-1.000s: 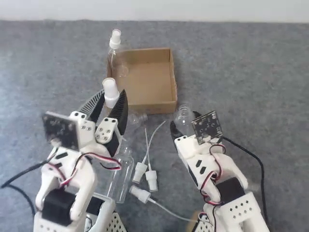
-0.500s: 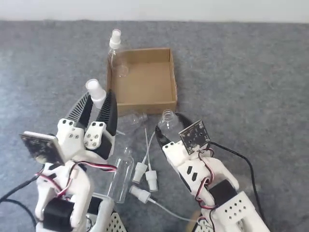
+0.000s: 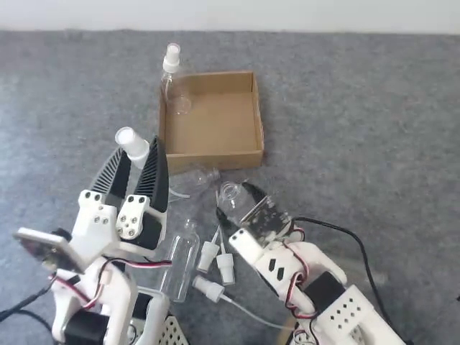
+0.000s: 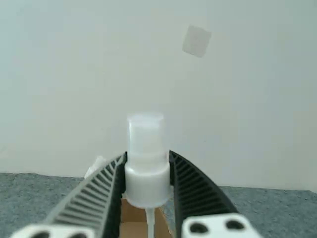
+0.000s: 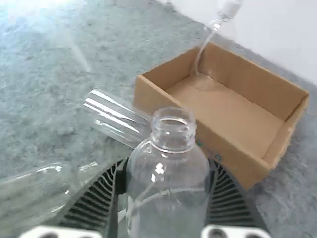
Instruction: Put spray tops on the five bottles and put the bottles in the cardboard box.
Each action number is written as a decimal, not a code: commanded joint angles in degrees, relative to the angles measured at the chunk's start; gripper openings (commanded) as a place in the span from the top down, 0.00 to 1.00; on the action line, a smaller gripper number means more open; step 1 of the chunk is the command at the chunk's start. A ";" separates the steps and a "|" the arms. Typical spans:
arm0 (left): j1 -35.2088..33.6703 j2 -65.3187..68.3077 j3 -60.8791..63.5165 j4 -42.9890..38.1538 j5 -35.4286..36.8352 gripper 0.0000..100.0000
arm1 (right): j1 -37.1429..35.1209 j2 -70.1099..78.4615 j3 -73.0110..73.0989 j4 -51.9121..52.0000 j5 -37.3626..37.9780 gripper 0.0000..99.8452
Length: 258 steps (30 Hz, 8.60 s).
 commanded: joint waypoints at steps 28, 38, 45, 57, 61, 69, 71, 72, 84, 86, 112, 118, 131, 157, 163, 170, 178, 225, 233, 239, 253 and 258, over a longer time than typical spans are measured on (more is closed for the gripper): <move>4.04 -1.05 -0.31 -1.85 1.76 0.99 | -5.41 -0.66 -0.62 -1.10 4.66 0.89; 8.79 -0.97 2.33 -3.96 1.41 0.99 | -6.11 -0.66 -0.62 -1.19 4.66 0.89; 8.79 -0.97 2.59 -3.78 1.41 0.99 | -6.73 -1.10 -0.62 -0.84 4.66 0.89; 12.84 -0.97 6.02 -4.13 -0.70 0.99 | -3.91 -1.19 -0.88 -1.27 1.23 0.89; 13.89 -0.97 6.90 -4.13 -0.88 0.99 | -1.71 -1.19 -1.23 -1.36 -1.41 0.89; 13.80 -0.97 8.92 -4.13 -0.97 0.99 | -1.98 -1.19 -1.05 -2.24 -1.85 0.89; 13.80 -0.97 9.80 -4.13 -0.97 0.99 | -1.98 -1.19 -1.05 -2.42 -1.85 0.89; 13.80 -0.97 10.07 -4.13 -0.97 0.99 | -1.98 -1.19 -1.05 -2.42 -1.85 0.89; 13.63 -0.97 12.88 -4.13 -0.97 0.98 | -1.98 -1.19 -0.88 -1.89 -1.85 0.89; 13.54 -0.97 12.88 -3.87 -0.97 0.98 | -1.80 -1.19 -0.88 -1.89 -1.85 0.89; 13.36 -0.97 14.55 0.26 -0.97 0.78 | -1.63 -1.19 -0.79 -1.80 -1.67 0.89; 13.27 -1.05 13.76 0.35 -0.97 0.78 | -1.63 -1.19 -0.70 -1.80 -1.58 0.89; -1.49 -1.14 7.43 3.16 -0.70 0.78 | -1.63 -1.19 -0.79 -1.80 -1.67 0.89; 0.53 -1.05 13.14 0.70 -1.05 0.78 | -1.98 -20.62 2.29 5.32 -1.67 0.89; 6.77 -0.97 13.41 1.14 -6.77 0.78 | -1.98 -20.53 2.37 5.67 -1.58 0.89; 8.97 -0.97 13.41 2.37 -7.56 0.78 | -1.98 -20.53 2.46 5.67 -1.49 0.89; 9.05 -0.97 13.49 2.73 -7.65 0.78 | -1.71 -20.53 2.46 5.76 -1.41 0.89; 13.98 -1.14 13.23 5.36 -21.27 0.88 | -1.63 -20.44 2.64 7.52 -1.41 0.89; 9.93 -1.05 11.65 3.34 -21.71 0.88 | -1.63 -20.53 4.13 7.43 -1.32 0.89; -3.34 -1.05 10.95 3.52 -21.54 0.88 | -1.54 -20.53 4.13 7.43 -1.32 0.89; -20.57 -1.05 12.79 10.37 -21.36 0.88 | -1.54 -20.00 4.22 7.43 -1.32 0.89; -25.49 -1.05 18.24 10.37 -21.36 0.88 | 1.63 -20.26 4.22 7.52 -1.32 0.89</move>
